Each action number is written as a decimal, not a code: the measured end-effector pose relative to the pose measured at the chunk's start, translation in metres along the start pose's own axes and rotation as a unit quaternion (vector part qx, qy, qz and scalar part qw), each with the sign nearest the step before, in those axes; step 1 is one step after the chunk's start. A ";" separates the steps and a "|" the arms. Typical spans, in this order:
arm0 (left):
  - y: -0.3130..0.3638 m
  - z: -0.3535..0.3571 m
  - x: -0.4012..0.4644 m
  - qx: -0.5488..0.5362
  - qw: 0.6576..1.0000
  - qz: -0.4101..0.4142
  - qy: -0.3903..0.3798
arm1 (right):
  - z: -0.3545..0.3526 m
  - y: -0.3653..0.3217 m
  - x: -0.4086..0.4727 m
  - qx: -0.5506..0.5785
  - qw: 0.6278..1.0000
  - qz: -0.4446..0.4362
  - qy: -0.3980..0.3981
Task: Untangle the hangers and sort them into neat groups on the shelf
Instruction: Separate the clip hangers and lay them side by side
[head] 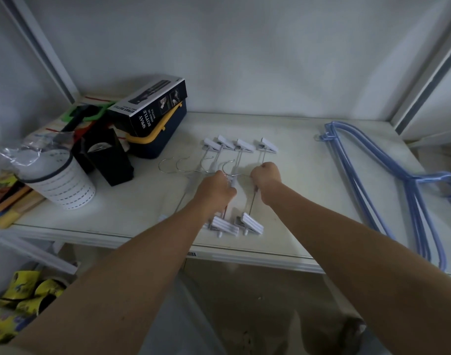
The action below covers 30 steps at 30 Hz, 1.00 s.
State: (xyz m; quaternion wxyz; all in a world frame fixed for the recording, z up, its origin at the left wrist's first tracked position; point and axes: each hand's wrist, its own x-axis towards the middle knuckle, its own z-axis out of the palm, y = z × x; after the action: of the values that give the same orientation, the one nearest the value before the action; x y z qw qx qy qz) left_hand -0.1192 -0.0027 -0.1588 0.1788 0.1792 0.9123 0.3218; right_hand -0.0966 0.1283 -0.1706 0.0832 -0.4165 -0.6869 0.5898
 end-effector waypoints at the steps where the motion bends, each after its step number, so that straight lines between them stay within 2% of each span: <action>1: 0.000 -0.003 0.001 0.009 1.000 0.006 0.012 | -0.001 -0.001 -0.001 -0.038 0.999 -0.020 0.010; 5: -0.002 -0.021 0.005 0.049 0.994 0.030 0.090 | -0.011 -0.003 -0.002 -0.093 0.994 -0.059 0.008; 8: -0.014 -0.036 0.007 0.039 0.990 0.003 0.132 | -0.015 -0.005 -0.004 -0.113 0.991 -0.070 0.023; 11: -0.028 -0.048 0.010 0.036 0.989 -0.039 0.140 | -0.011 -0.014 -0.006 -0.130 0.985 -0.112 0.034; 14: -0.036 -0.055 0.010 0.057 0.987 -0.054 0.140 | 0.003 -0.032 -0.006 -0.169 0.971 -0.170 0.012; 16: -0.039 -0.059 0.009 0.072 0.987 -0.065 0.125 | 0.015 -0.047 -0.006 -0.210 0.957 -0.202 -0.013; 21: -0.047 -0.052 0.002 0.073 0.996 -0.054 -0.001 | 0.046 -0.065 0.003 -0.332 0.905 -0.256 -0.076; 27: -0.049 -0.045 0.008 0.108 0.993 -0.050 -0.009 | 0.064 -0.053 0.011 -0.425 0.859 -0.249 -0.136; 29: -0.050 -0.045 0.009 0.091 0.994 -0.055 -0.019 | 0.068 -0.051 0.017 -0.465 0.842 -0.241 -0.129; 30: -0.050 -0.046 0.009 0.081 0.995 -0.056 -0.024 | 0.068 -0.051 0.018 -0.463 0.846 -0.233 -0.125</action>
State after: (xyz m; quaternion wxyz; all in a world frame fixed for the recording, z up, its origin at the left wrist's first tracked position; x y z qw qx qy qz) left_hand -0.1583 -0.0591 -0.1602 0.2032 0.1494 0.9395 0.2319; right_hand -0.1731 0.0924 -0.1522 -0.0711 -0.1566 -0.9617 0.2136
